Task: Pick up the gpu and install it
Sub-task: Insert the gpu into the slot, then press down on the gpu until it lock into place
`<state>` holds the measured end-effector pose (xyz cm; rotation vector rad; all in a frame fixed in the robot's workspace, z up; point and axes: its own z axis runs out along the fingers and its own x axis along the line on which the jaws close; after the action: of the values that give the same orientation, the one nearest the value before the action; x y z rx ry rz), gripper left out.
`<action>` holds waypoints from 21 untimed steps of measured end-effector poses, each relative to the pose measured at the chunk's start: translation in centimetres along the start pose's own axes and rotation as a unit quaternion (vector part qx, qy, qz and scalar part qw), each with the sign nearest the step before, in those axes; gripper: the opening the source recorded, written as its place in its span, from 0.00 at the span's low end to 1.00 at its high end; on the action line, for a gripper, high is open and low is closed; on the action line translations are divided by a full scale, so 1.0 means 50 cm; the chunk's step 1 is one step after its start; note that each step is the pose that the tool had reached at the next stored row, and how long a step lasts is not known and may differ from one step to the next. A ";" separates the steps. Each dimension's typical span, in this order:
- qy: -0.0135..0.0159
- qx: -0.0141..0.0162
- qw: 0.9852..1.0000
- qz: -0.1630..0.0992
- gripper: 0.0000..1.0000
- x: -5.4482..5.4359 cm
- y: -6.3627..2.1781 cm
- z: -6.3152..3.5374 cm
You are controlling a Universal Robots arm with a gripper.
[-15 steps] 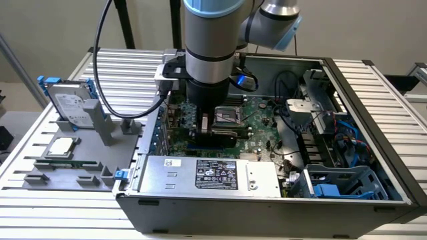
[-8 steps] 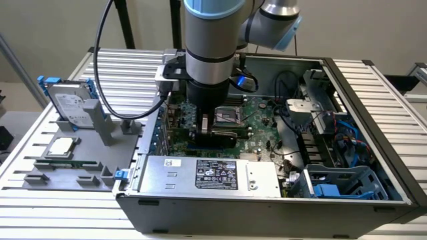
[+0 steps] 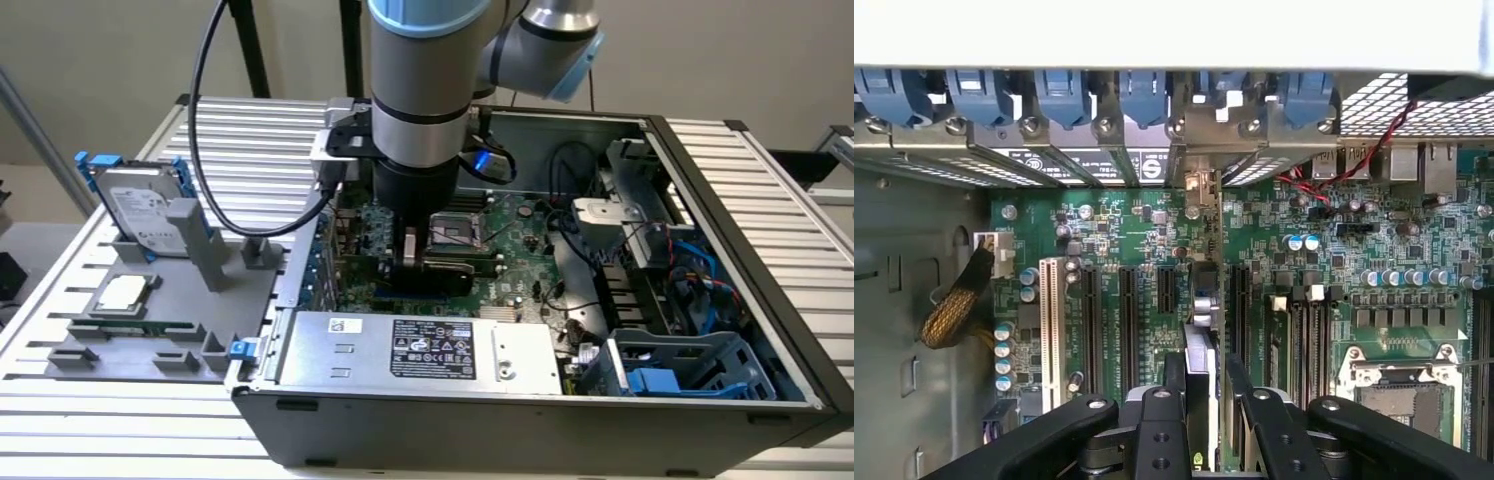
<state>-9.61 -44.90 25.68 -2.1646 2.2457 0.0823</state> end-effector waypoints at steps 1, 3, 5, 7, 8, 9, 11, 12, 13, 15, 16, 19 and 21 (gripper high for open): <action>0.000 0.000 1.000 0.000 0.00 0.000 0.000 0.000; 0.000 0.000 1.000 0.000 0.00 0.000 0.001 0.000; 0.000 0.000 1.000 0.000 0.00 0.000 0.001 0.000; 0.000 0.000 1.000 0.000 0.00 0.000 0.001 0.000; 0.000 0.000 1.000 0.000 0.00 0.000 0.001 0.000; 0.000 0.000 1.000 0.000 0.00 -0.001 0.001 0.000; 0.001 0.000 1.000 0.000 0.00 -0.002 0.002 0.000; 0.001 0.000 1.000 0.000 0.00 -0.003 0.002 0.001; 0.001 0.000 1.000 0.000 0.00 -0.004 0.002 0.001; 0.001 0.000 1.000 0.000 0.00 -0.005 0.002 0.001; 0.002 0.000 1.000 0.000 0.00 -0.005 0.002 0.002; 0.002 0.000 1.000 0.000 0.00 -0.005 0.003 0.002; 0.002 0.000 1.000 0.000 0.00 -0.005 0.004 0.002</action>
<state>-9.81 -44.64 25.59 -2.1669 2.2481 0.0772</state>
